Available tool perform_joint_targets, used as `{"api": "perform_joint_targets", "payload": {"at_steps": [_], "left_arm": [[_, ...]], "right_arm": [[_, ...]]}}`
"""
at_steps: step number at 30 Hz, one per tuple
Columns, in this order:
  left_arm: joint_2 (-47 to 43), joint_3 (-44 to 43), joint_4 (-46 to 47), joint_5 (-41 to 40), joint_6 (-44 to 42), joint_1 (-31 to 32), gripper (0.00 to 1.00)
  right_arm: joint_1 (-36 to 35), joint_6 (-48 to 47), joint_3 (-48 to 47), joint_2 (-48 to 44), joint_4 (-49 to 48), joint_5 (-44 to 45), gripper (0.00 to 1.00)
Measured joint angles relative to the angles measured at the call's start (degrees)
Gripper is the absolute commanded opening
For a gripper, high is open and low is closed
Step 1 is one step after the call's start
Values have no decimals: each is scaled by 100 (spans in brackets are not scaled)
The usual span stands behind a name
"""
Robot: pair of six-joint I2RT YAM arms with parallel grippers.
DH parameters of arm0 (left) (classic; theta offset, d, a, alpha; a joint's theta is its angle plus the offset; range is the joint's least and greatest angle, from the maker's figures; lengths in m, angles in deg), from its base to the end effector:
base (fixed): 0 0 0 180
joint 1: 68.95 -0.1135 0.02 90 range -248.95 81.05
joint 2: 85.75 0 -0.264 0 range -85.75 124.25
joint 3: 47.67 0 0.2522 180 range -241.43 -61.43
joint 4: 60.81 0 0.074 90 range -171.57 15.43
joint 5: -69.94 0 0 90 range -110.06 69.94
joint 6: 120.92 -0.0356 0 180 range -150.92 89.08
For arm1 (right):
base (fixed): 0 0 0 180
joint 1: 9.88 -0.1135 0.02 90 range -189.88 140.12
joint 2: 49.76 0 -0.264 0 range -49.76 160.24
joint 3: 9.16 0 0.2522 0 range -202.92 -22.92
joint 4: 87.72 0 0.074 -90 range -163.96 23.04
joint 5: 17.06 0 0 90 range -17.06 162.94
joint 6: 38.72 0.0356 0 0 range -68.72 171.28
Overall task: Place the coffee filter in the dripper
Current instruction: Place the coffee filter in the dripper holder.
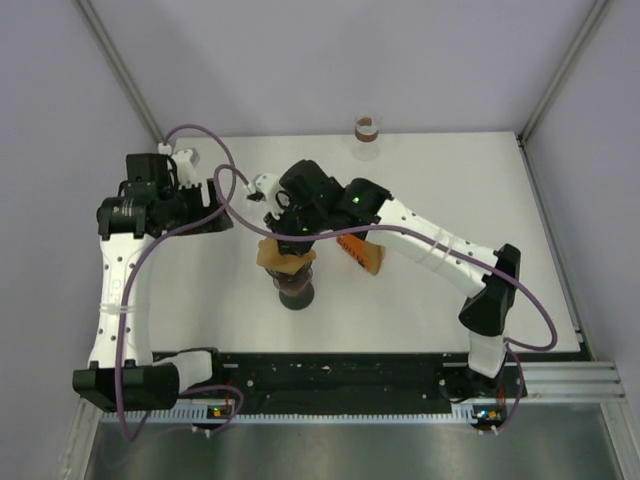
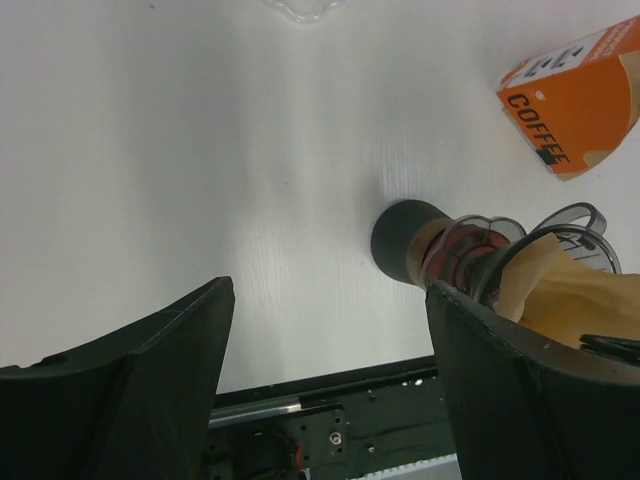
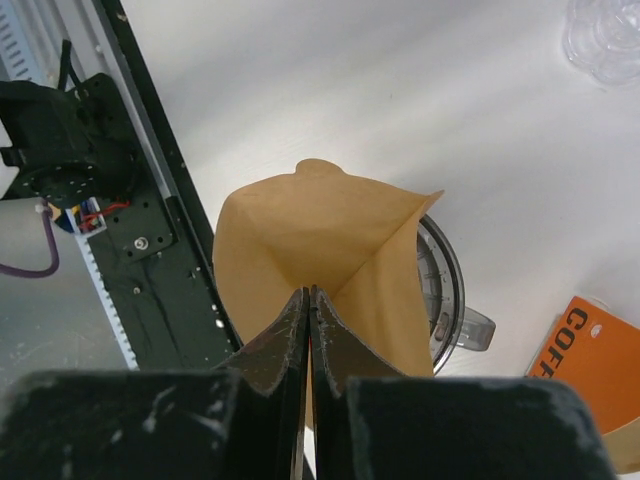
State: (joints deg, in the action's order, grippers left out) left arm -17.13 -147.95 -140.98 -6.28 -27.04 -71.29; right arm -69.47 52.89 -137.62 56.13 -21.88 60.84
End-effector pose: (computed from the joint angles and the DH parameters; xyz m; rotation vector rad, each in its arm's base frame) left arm 0.2105 0.0001 0.4104 -0.0206 2.4072 -0.3028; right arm 0.1983 0.3525 0.3896 -1.2777 2.0760 0.7577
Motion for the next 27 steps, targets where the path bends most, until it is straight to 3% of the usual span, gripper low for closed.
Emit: {"api": "perform_joint_targets", "payload": {"at_steps": [6,8,16,27], "left_arm": [[-22,555,160,688,238,-39,94],[-83,752,240,935,264,-42,93],[-446,1355,459,1971,533,-39,74],[-472,1696,660,2426,879,-68,67]], "right_arm": [[-42,-273,2,264,9,90,0],[-68,-341,0,356,31,116,0],[-203,-422,0,660,129,146,0],[-313,-291,2,859,140,678,0]]}}
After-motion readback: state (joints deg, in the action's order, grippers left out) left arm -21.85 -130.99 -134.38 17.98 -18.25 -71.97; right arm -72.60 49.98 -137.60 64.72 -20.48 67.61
